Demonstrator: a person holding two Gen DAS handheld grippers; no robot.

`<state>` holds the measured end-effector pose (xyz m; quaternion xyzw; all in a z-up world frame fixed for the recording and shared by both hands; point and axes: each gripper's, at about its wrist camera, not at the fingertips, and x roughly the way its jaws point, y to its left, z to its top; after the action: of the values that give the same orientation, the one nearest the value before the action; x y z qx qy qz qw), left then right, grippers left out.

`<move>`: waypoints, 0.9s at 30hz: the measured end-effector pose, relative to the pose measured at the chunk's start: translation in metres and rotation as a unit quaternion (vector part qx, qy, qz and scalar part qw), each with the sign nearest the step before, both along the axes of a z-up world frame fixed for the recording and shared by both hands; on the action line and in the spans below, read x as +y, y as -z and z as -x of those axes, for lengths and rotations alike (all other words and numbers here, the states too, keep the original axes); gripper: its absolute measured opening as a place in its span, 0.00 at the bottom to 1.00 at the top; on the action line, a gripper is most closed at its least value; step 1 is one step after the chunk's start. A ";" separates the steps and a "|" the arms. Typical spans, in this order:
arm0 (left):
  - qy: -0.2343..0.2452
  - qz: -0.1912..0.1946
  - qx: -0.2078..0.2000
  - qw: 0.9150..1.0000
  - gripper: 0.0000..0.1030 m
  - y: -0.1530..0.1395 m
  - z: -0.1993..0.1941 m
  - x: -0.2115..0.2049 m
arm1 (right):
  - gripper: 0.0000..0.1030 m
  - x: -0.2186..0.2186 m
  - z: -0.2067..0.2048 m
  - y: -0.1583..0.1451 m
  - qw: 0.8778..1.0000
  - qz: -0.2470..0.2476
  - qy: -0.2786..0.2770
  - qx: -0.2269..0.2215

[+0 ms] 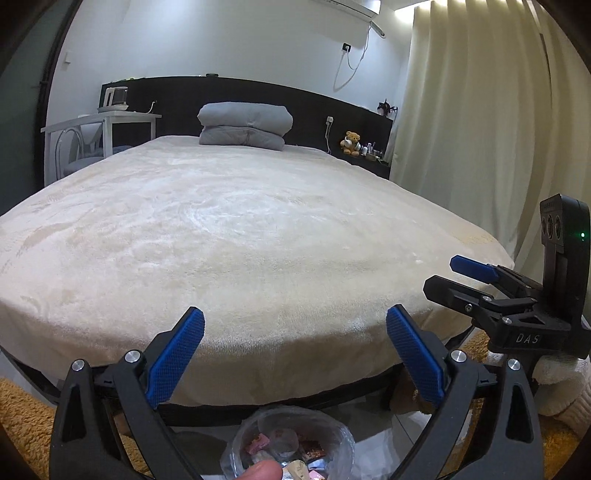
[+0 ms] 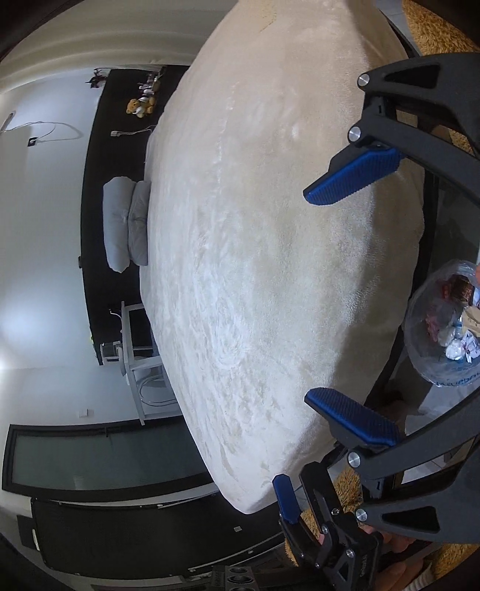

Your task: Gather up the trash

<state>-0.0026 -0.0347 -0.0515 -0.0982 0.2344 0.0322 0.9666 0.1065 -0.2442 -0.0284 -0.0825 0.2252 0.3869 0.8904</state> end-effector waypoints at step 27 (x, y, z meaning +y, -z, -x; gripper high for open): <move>-0.025 -0.030 -0.022 0.999 0.94 -0.004 0.006 0.004 | 0.95 0.002 -0.004 0.002 1.000 0.016 0.024 -0.007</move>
<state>-0.0087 -0.0309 -0.0478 -0.0755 0.2095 0.0614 0.9729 0.1104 -0.2420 -0.0306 -0.0945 0.2269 0.3615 0.8994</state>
